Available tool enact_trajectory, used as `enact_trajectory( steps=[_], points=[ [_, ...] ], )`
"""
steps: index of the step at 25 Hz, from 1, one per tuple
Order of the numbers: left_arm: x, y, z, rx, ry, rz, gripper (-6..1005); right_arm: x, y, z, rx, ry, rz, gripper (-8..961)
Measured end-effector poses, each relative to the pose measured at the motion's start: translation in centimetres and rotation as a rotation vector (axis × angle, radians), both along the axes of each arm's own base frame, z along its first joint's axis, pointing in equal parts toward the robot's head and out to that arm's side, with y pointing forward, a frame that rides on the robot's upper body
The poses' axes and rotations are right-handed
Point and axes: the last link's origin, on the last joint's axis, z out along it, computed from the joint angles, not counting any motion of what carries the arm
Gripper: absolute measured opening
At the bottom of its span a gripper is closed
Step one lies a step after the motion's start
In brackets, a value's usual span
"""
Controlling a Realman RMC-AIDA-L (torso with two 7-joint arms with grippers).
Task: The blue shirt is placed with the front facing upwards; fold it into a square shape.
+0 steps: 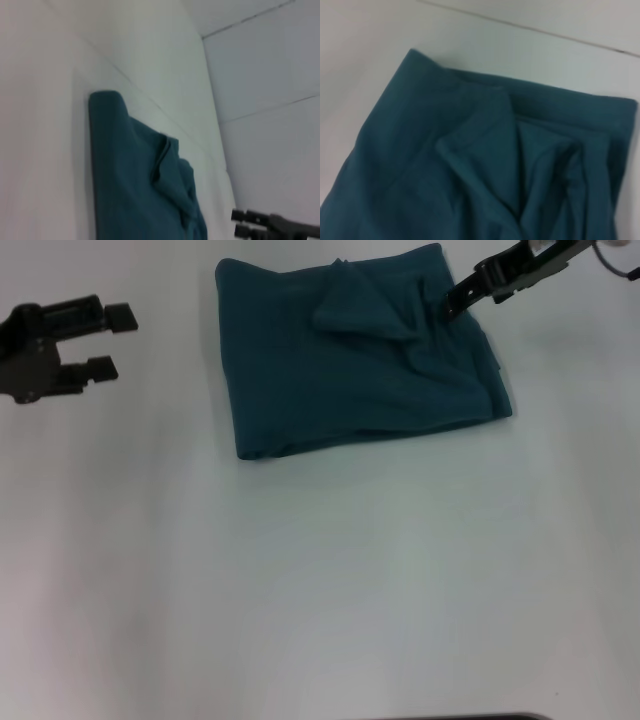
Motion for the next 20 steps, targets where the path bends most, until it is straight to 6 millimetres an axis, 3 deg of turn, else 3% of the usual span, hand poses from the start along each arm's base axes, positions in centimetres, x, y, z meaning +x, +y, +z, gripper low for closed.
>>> enact_trajectory(
  steps=[13, 20],
  points=[
    [0.1, -0.9, -0.3, -0.056, 0.007, -0.046, 863, -1.0, -0.1, -4.5, 0.04, -0.065, 0.028, 898],
    [0.2, -0.9, -0.6, -0.055, 0.004, -0.052, 863, -0.4, 0.1, -7.1, 0.03, -0.081, 0.024, 898]
  ],
)
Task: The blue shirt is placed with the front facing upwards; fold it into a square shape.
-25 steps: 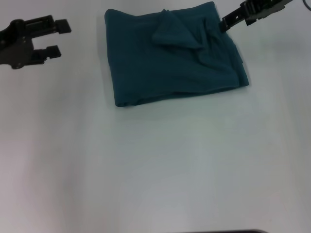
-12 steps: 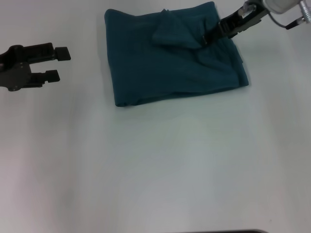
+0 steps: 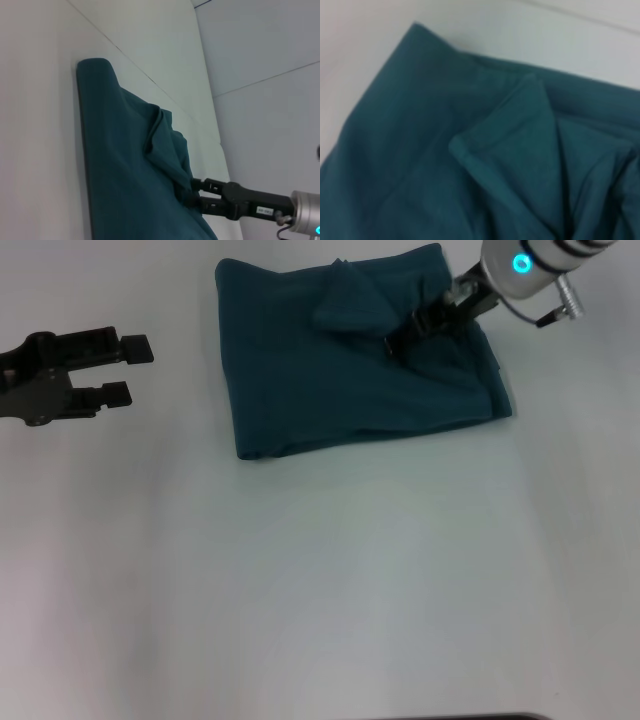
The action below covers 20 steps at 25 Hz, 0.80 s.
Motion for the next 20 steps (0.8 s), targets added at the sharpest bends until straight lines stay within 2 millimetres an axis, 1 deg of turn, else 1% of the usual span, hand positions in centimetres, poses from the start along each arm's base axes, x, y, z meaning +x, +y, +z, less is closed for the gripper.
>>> enact_trajectory(
  steps=[2, 5, 13, 16, 20],
  points=[
    [0.0, 0.0, 0.0, 0.001, 0.0, 0.0, 863, 0.2, 0.0, -0.5, -0.002, -0.008, 0.001, 898],
    [0.0, 0.0, 0.0, 0.003, 0.001, 0.002, 863, 0.2, 0.1, -0.6, 0.007, -0.013, 0.008, 898],
    [0.0, 0.1, -0.1, 0.004, -0.003, 0.001, 864, -0.1, 0.7, -0.3, 0.055, 0.002, 0.015, 897],
    [0.0, 0.1, -0.1, 0.007, -0.006, 0.003, 864, -0.3, 1.1, 0.3, 0.096, 0.039, -0.006, 896],
    [0.2, 0.3, 0.1, 0.019, -0.008, 0.002, 864, -0.3, 1.7, 1.6, 0.154, 0.094, -0.049, 894]
  ],
)
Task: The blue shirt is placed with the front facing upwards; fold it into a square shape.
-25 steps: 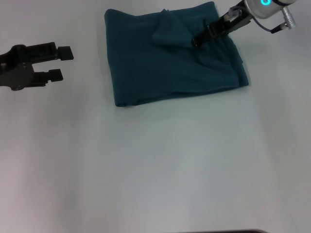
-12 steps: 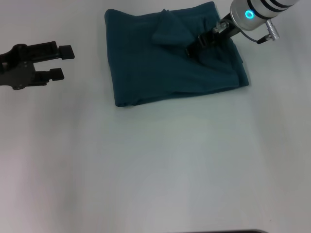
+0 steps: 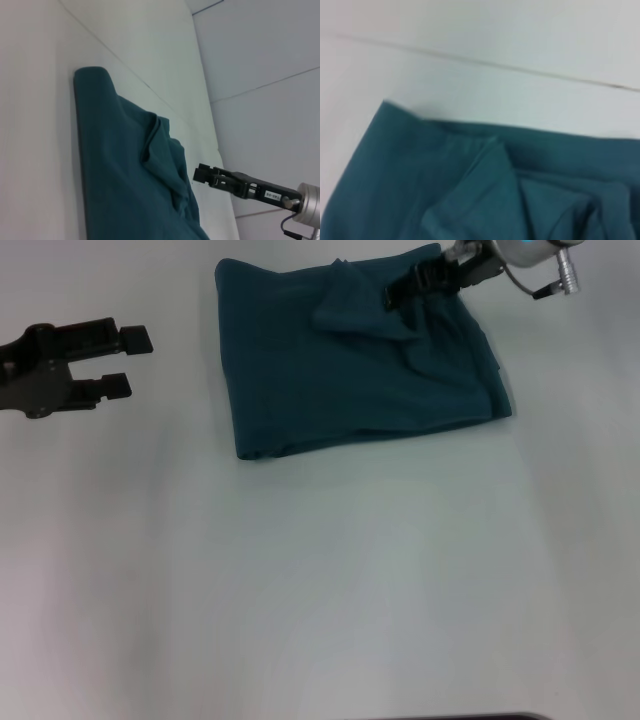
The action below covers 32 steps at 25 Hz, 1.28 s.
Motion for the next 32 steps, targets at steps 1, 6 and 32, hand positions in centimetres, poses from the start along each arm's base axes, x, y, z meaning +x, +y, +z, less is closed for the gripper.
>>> enact_trajectory(
  steps=[1, 6, 32],
  points=[
    [0.0, 0.1, 0.0, 0.002, 0.0, -0.001, 864, 0.0, 0.2, 0.3, 0.014, 0.016, -0.015, 894],
    [0.5, 0.6, 0.0, 0.007, 0.002, -0.012, 863, 0.0, 0.7, 0.8, 0.042, 0.034, -0.066, 891],
    [0.6, 1.0, -0.5, 0.004, 0.001, -0.003, 862, 1.0, 1.3, -1.9, 0.124, -0.025, -0.076, 877]
  ],
)
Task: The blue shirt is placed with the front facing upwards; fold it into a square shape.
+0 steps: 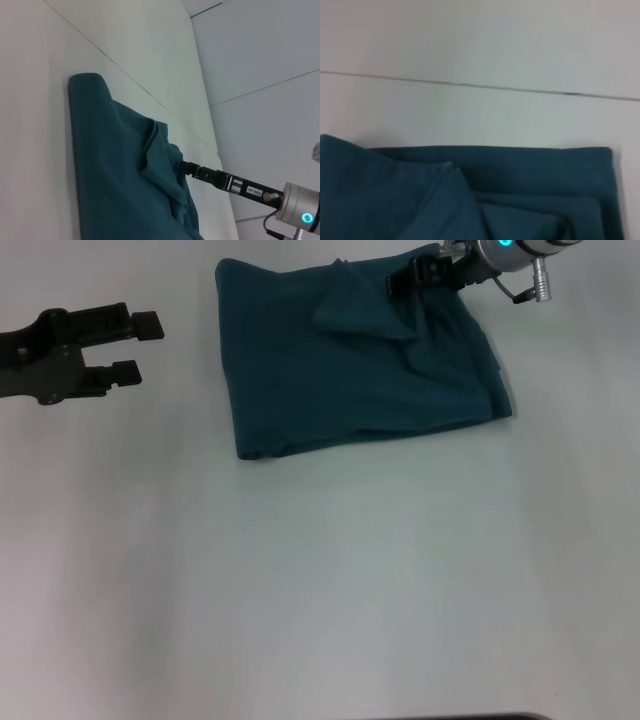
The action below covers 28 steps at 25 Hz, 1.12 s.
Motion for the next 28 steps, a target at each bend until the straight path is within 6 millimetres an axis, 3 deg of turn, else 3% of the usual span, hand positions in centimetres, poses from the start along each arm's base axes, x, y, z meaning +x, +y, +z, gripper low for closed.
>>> enact_trajectory(
  steps=[12, 28],
  points=[
    [-0.03, -0.05, -0.04, 0.0, -0.002, 0.0, 862, -0.34, -0.14, -0.6, 0.001, 0.004, 0.012, 870],
    [0.15, 0.12, -0.06, 0.002, -0.003, -0.005, 861, 0.12, -0.47, -0.97, -0.01, 0.003, -0.011, 277]
  ],
)
